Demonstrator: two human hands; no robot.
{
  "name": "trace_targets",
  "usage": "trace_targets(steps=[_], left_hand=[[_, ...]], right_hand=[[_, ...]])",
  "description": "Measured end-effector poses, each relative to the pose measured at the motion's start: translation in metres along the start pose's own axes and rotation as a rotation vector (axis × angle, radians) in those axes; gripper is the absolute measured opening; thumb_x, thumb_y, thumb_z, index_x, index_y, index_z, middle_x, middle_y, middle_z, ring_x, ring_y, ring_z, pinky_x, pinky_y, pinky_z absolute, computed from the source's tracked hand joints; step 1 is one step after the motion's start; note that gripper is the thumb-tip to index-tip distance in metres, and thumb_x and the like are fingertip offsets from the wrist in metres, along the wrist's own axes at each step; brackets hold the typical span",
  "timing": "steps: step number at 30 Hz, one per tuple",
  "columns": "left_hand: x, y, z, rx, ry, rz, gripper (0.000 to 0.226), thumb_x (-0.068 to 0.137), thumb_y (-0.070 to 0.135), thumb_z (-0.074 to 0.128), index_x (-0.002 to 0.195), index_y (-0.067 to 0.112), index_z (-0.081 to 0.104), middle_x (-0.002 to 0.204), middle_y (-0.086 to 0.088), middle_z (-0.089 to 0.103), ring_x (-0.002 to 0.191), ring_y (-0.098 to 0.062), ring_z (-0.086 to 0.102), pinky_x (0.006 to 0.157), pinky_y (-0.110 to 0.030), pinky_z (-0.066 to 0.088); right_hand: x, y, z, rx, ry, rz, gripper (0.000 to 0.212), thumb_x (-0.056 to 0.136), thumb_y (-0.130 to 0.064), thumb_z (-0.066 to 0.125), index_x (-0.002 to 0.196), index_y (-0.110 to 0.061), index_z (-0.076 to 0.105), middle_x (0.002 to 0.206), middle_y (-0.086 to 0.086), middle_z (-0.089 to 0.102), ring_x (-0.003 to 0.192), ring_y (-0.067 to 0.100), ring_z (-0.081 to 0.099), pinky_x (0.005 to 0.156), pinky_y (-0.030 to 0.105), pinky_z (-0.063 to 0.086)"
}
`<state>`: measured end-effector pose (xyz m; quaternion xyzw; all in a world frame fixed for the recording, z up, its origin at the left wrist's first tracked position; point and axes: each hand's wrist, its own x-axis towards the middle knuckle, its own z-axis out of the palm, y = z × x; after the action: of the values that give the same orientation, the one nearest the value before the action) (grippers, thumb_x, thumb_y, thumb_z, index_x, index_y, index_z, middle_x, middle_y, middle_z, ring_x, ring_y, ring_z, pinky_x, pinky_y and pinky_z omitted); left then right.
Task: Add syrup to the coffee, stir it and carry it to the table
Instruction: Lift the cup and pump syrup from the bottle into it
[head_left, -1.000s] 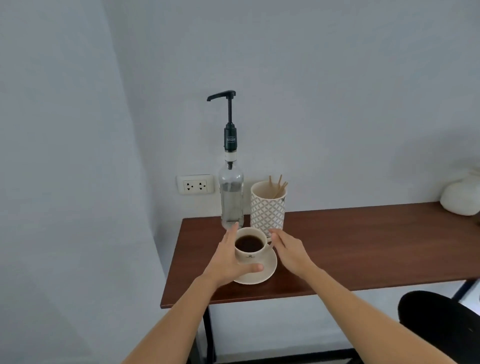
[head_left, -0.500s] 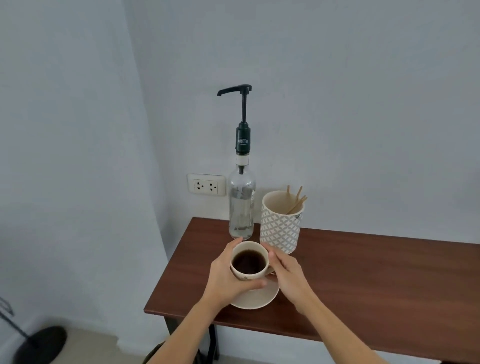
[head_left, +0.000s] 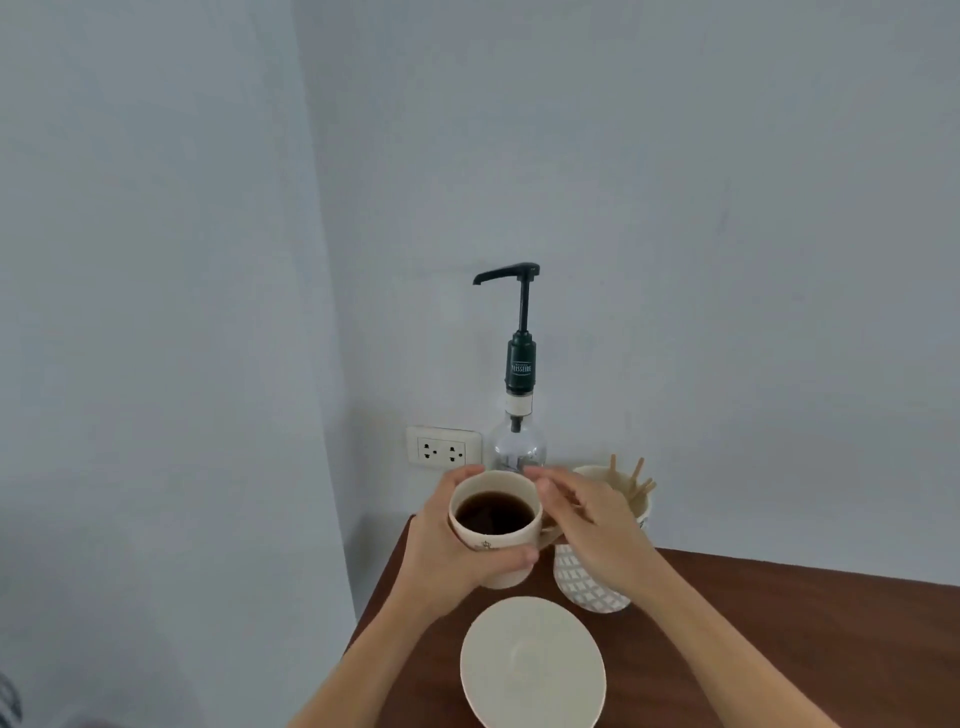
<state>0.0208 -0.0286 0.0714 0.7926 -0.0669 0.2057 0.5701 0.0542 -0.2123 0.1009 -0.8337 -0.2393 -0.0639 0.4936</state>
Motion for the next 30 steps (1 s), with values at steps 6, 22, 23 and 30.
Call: trace_targets(steps=[6, 22, 23, 30], left_hand=[[0.057, 0.031, -0.026, -0.055, 0.013, 0.004, 0.094, 0.036, 0.044, 0.095, 0.120, 0.030, 0.056, 0.104, 0.007, 0.075, 0.099, -0.012, 0.072, 0.093, -0.046, 0.057], [0.151, 0.076, -0.058, -0.130, -0.005, -0.043, 0.104, 0.030, 0.047, 0.090, 0.126, 0.026, 0.054, 0.110, 0.005, 0.069, 0.100, -0.015, 0.068, 0.084, -0.034, 0.057], [0.153, 0.077, -0.058, -0.133, -0.008, -0.046, 0.104, 0.030, 0.047, 0.089, 0.125, 0.026, 0.054, 0.109, 0.006, 0.069, 0.099, -0.014, 0.068, 0.083, -0.032, 0.057], [0.162, 0.077, -0.058, -0.137, -0.015, -0.073, 0.104, 0.028, 0.047, 0.090, 0.124, 0.027, 0.055, 0.109, 0.005, 0.070, 0.100, -0.016, 0.068, 0.087, -0.037, 0.058]], right_hand=[[0.078, -0.075, -0.032, 0.054, 0.354, -0.094, 0.038, 0.103, -0.038, 0.043, 0.138, -0.023, 0.047, 0.109, -0.005, 0.062, 0.098, 0.020, 0.066, 0.097, 0.042, 0.053], [0.180, -0.116, -0.015, 0.556, 0.455, 0.041, 0.022, 0.095, -0.035, 0.056, 0.082, -0.017, 0.057, 0.094, 0.017, 0.076, 0.069, 0.028, 0.073, 0.062, 0.032, 0.053], [0.180, -0.116, -0.014, 0.577, 0.463, 0.028, 0.019, 0.094, -0.029, 0.058, 0.082, -0.015, 0.057, 0.092, 0.018, 0.077, 0.068, 0.029, 0.073, 0.063, 0.033, 0.054], [0.186, -0.114, -0.010, 0.595, 0.504, 0.034, 0.016, 0.091, -0.019, 0.053, 0.082, -0.008, 0.058, 0.074, 0.012, 0.078, 0.065, 0.034, 0.076, 0.072, 0.052, 0.060]])
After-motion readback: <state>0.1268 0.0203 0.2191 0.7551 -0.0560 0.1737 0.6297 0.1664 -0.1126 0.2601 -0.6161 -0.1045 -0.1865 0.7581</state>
